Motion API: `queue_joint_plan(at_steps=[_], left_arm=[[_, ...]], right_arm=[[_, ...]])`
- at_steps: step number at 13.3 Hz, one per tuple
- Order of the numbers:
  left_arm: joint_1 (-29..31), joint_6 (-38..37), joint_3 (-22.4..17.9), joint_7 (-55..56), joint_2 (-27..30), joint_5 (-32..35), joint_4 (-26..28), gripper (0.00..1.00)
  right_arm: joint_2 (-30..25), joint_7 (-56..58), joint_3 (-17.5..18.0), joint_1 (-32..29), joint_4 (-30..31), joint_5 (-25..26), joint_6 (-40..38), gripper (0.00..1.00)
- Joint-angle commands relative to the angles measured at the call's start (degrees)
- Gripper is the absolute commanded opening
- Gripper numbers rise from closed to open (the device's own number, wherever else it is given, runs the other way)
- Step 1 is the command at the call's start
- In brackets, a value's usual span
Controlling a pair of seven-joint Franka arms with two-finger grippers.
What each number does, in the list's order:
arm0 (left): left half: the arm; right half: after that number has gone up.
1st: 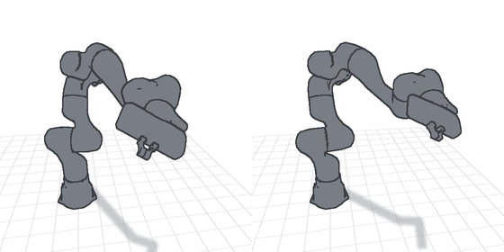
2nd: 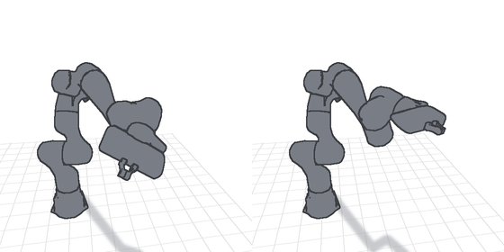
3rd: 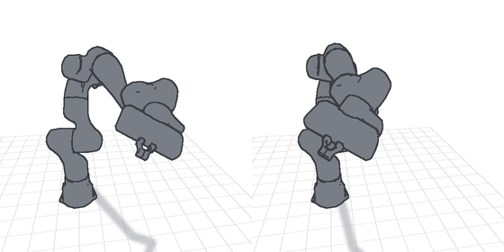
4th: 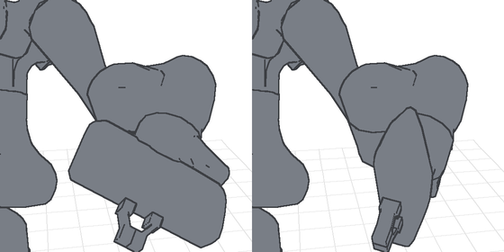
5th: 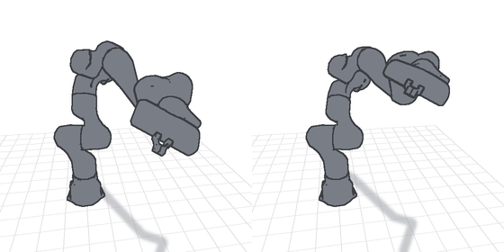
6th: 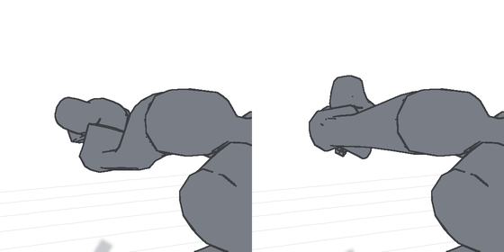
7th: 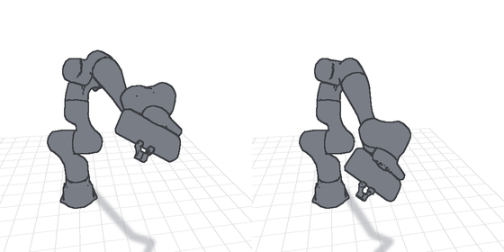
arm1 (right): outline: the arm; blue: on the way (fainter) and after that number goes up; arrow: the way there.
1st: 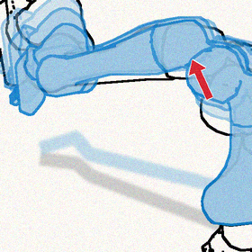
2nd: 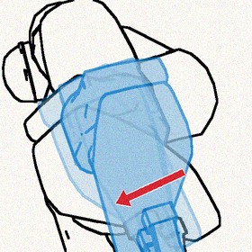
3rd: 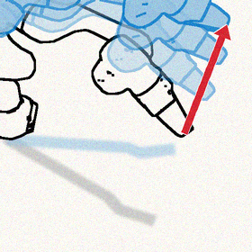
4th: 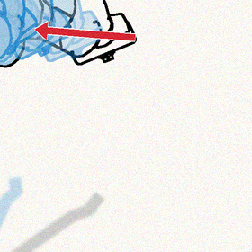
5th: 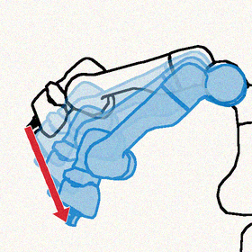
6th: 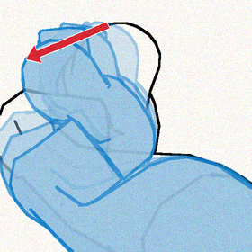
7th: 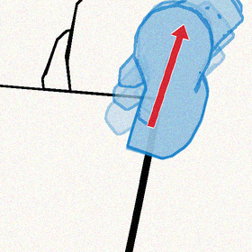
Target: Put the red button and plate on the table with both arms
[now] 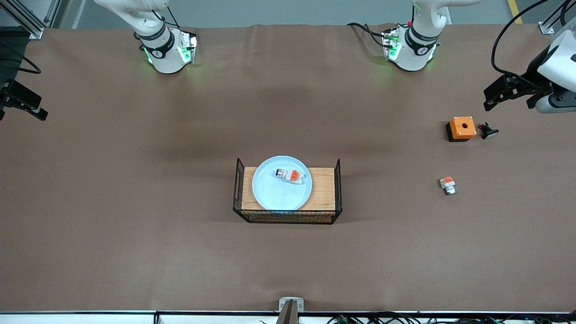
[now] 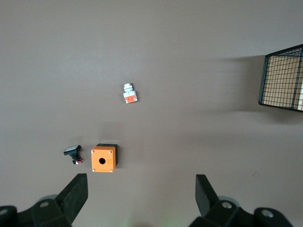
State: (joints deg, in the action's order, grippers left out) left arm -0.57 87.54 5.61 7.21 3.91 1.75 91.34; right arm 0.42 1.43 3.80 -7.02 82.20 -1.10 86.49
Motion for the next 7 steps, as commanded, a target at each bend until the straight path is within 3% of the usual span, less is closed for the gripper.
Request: queue_joint_plan(at_steps=[1,7], left_arm=[[-0.04,-0.70,-0.16,-1.15,-0.22,-0.17,-1.07,1.00],[0.05,-0.70,-0.16,-1.41,-1.00,-0.43,-1.07,1.00]], right_arm=[[0.63,0.24,0.59,-0.81,-1.34,0.75,-0.62,1.00],[0.63,0.33,0.59,-0.81,-1.34,0.75,-0.62,1.00]])
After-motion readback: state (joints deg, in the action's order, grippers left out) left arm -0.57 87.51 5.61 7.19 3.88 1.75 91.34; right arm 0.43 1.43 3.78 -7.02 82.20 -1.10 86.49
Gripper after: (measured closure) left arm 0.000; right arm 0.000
